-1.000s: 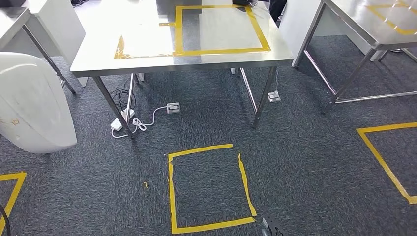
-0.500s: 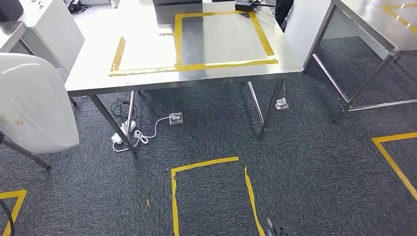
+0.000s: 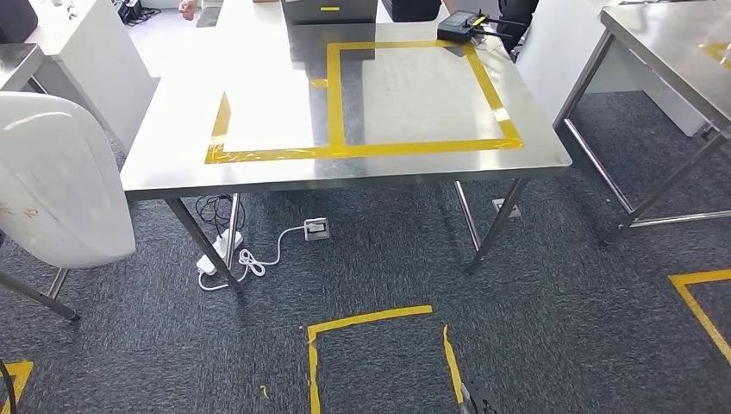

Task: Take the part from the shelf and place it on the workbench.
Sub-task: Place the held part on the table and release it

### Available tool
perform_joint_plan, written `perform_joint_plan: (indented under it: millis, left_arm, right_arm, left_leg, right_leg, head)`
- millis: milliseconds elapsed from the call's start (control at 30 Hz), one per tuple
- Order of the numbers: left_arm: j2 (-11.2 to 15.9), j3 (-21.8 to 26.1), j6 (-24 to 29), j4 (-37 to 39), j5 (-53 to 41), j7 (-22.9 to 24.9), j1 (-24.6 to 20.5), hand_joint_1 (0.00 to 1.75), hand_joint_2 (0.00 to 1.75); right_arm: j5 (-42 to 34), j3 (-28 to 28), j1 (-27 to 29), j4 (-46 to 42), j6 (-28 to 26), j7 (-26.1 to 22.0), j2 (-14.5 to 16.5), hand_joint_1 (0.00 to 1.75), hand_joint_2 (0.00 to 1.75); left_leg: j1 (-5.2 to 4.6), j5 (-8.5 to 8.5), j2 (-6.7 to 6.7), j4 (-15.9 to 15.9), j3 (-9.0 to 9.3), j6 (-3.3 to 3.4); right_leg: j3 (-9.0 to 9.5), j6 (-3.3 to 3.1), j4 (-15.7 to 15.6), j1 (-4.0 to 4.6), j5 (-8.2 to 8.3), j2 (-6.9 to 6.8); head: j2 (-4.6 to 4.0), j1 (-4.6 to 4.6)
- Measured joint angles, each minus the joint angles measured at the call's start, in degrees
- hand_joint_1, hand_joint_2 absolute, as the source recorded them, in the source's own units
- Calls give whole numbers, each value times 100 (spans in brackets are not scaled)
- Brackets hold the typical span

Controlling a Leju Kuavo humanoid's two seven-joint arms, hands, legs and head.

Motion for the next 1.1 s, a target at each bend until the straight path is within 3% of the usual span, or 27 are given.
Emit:
perform_joint_plan:
  millis: [67,100,133,200,233,267,367,433,500,567,600,633,700,733,767,900,967,1033,1067,1100]
  left_arm:
    - [-2,-1,1,15,0,1,2,175,175]
    - [-3,-1,0,25,0,2,3,175,175]
    - [-4,-1,0,35,0,2,4,175,175]
    - [-10,-1,0,58,4,3,8,175,175]
    - [-8,-1,0,62,11,2,14,175,175]
    - [-1,-3,-3,56,24,0,26,175,175]
    - [46,-10,-9,-5,82,-12,19,175,175]
    - [69,-15,4,-30,102,-13,-11,175,175]
    - [73,-22,31,-22,106,-5,2,175,175]
    - [81,-34,79,-7,73,9,35,175,175]
    - [94,-43,105,5,37,15,44,175,175]
    - [113,-52,127,20,-8,17,47,175,175]
    - [149,-71,141,74,-78,12,43,175,175]
    - [158,-84,138,102,-101,8,41,175,175]
    - [161,-99,132,129,-114,3,42,175,175]
    - [167,-144,114,172,-131,-10,42,175,175]
    - [163,-166,113,180,-131,-14,31,175,175]
    - [152,-193,113,192,-132,-13,31,175,175]
    - [145,-207,113,197,-132,-11,33,175,175]
    - [136,-218,113,201,-135,-11,34,175,175]
  right_arm:
    - [1,-2,17,0,-1,3,-1,0,0]
    - [2,-3,23,0,-2,3,-2,0,0]
    - [3,-4,29,1,-2,3,-3,0,0]
    - [7,-5,37,2,-2,3,-4,0,0]
    - [10,-5,41,2,-2,3,-4,0,0]
    - [13,-5,45,2,-2,3,-5,0,0]
    - [15,-5,36,1,-2,-1,-9,0,0]
    - [14,-7,14,0,-5,-4,-13,0,0]
    - [12,-9,3,0,-13,-6,-16,0,0]
    - [8,-11,7,0,-31,8,-17,0,0]
    - [4,-13,14,0,-45,26,-16,0,0]
    - [1,-14,20,0,-62,51,-13,0,0]
    - [-5,-21,27,1,-93,121,-7,0,0]
    - [-9,-29,22,2,-105,156,-4,0,0]
    - [-13,-40,17,2,-116,191,-4,0,0]
    - [-26,-85,1,1,-160,261,-5,0,0]
    - [-30,-99,-6,0,-167,267,-3,0,0]
    - [-44,-113,-5,0,-167,286,0,0,0]
    - [-55,-123,-3,0,-163,303,0,0,0]
    - [-67,-137,-1,0,-154,320,0,0,0]
  left_leg:
    - [0,-191,-22,-3,237,-1]
    - [1,-292,-29,-3,367,-11]
    - [2,-393,-32,-4,482,-24]
    - [-6,-580,-43,8,686,-66]
    - [-16,-678,-55,4,758,-95]
    - [-24,-731,-67,26,863,-132]
    - [-29,-719,-75,218,994,-240]
    - [-10,-779,-51,703,739,-289]
    - [8,-1085,-36,1321,284,-336]
    - [26,-1382,-27,1522,-64,-357]
    - [34,-1330,-22,1382,-125,-357]
    - [39,-1097,-17,1094,-115,-347]
    - [37,-423,2,395,-24,-325]
    - [23,-204,9,173,13,-304]
    - [6,-93,12,79,19,-279]
    - [16,-84,-7,71,54,-143]
    - [20,-118,0,60,96,-75]
    - [1,-169,2,69,121,-31]
    - [-9,-199,-1,78,139,-23]
    - [-15,-233,-1,88,165,-24]
  right_leg:
    - [-307,13,-71,2,-489,-2]
    - [-375,8,-279,1,-515,-3]
    - [-393,-2,-583,1,-325,-6]
    - [-354,-45,-1274,10,549,-11]
    - [-310,-69,-1496,17,892,-13]
    - [-264,-96,-1632,17,1086,-10]
    - [-29,-201,-1718,0,1073,-5]
    - [124,-271,-1727,-7,1094,-15]
    - [194,-302,-1726,-6,1047,-16]
    - [249,-302,-1726,-6,973,-8]
    - [286,-293,-1725,-8,931,-3]
    - [330,-279,-1723,-12,888,2]
    - [392,-231,-1719,-16,810,16]
    - [404,-198,-1716,-15,780,24]
    - [402,-163,-1716,-13,756,29]
    - [335,-30,-1566,-10,619,12]
    - [25,1,-984,-11,372,-5]
    - [-446,7,-239,-9,159,-9]
    - [-608,0,-57,-7,181,-9]
    - [-659,-13,-98,-4,316,-10]
  head:
    - [0,22]
    - [0,35]
    - [0,44]
    - [0,54]
    - [0,50]
    - [0,44]
    - [0,21]
    - [0,-25]
    - [0,-68]
    - [0,-70]
    - [0,-70]
    - [0,-70]
    - [0,-81]
    - [0,-90]
    - [0,-95]
    - [0,-68]
    - [0,-33]
    - [0,-7]
    - [0,0]
    - [0,8]
